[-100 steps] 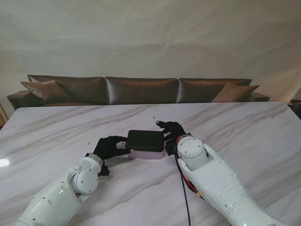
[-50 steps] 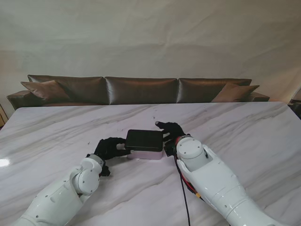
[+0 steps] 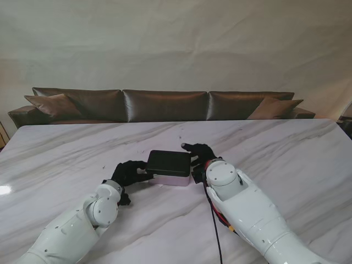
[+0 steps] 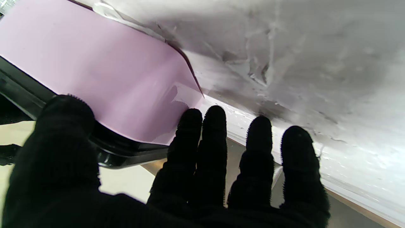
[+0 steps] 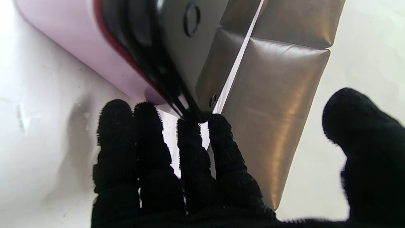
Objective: Refill a tissue box and feed the first sheet
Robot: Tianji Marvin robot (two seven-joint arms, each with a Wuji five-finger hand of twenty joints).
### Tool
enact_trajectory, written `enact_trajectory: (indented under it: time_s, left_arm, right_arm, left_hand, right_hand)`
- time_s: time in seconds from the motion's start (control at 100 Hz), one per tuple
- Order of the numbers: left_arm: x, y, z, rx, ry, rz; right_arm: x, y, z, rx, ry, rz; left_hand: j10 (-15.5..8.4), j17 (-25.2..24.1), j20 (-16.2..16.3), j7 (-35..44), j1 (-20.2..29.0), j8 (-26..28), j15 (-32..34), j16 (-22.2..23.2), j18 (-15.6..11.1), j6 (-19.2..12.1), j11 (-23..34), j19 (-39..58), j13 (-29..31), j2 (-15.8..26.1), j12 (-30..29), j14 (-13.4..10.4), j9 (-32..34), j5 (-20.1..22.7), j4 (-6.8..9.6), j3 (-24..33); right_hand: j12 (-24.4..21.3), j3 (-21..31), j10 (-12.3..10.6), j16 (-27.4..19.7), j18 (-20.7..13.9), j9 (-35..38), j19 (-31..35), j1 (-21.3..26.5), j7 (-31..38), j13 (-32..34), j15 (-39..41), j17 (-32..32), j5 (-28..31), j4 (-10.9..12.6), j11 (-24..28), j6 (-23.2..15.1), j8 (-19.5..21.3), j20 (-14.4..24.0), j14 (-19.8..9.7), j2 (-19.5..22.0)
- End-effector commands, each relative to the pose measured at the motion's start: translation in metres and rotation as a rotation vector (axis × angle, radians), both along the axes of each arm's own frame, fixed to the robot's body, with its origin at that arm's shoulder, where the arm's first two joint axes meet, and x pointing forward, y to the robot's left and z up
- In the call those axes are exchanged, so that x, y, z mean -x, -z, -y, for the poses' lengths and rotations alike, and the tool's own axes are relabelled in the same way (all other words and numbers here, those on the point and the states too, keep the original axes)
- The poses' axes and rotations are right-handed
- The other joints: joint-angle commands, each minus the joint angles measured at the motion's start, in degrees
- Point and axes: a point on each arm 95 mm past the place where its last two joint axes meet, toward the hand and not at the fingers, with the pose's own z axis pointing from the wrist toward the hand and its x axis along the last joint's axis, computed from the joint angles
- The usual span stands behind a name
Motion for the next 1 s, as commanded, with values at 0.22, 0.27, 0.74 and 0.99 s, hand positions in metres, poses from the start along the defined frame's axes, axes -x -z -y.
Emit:
enact_trajectory:
  time_s: [0.22,0.27,0.74,0.99]
  left_arm:
    - [0.008,0.008,0.002,0.003,0.025,-0.077]
    - [0.009,0.007,0.001,-0.003,0.030,-0.085]
    - [0.014,0.008,-0.011,-0.020,0.050,-0.151]
    - [0.018,0.007,-0.024,0.019,0.032,-0.166]
  right_arm:
    - [0.004,0.004,-0.003,0.091,-0.024,-0.010]
    - [0.004,0.003,-0.002,0.102,-0.024,-0.006]
    - [0.003,0.001,0.003,0.142,-0.022,0.000]
    - [0.006,-0.005,0.013,0.204,0.012,-0.001]
  left_hand:
    - [-1.34,-0.57,0.52,2.65,-0.19,1.65,0.36,0.63,0.05,-6.03,0.44,-34.13,0.25,0.32,0.51,-0.49,-0.07,1.24,-0.33,-1.54]
    - [-1.38,-0.64,0.44,2.39,-0.63,1.54,0.23,0.61,0.10,-5.97,0.27,-34.26,0.03,-0.56,0.45,-0.31,-0.48,0.89,-0.35,-1.71]
    - [-1.42,-0.79,0.06,0.20,-4.90,0.69,-0.76,0.52,0.57,-5.10,-0.96,-34.92,-0.62,-0.53,-0.18,1.17,-2.80,-0.77,0.25,-1.94]
    - [-1.93,1.86,1.09,1.92,-11.27,3.69,-0.10,1.80,0.54,-6.19,2.02,-32.54,1.19,3.14,1.69,0.23,-1.22,-0.70,-0.58,-2.50]
  right_hand:
    - [1.73,-0.76,-0.93,1.76,-4.37,-0.21,4.40,-0.37,1.70,2.00,3.49,2.61,-2.76,-0.63,3.83,-2.24,0.12,1.71,-1.74,-2.33]
    - [1.77,-0.60,-1.11,1.89,-4.61,-0.92,4.47,-0.71,1.74,2.00,3.65,2.56,-3.42,-0.69,3.88,-2.27,0.15,1.69,-1.84,-2.43]
    - [2.05,0.16,-0.83,3.05,-6.31,-8.32,5.94,-4.19,2.39,1.47,5.17,3.42,-8.86,-2.37,4.59,-1.74,-0.12,1.86,-1.25,-2.31]
    - [3.05,0.43,-0.32,5.57,-7.99,-6.15,10.78,-7.41,4.16,4.58,10.11,7.08,-8.16,-4.52,7.78,-0.97,-0.50,2.91,-0.62,0.15]
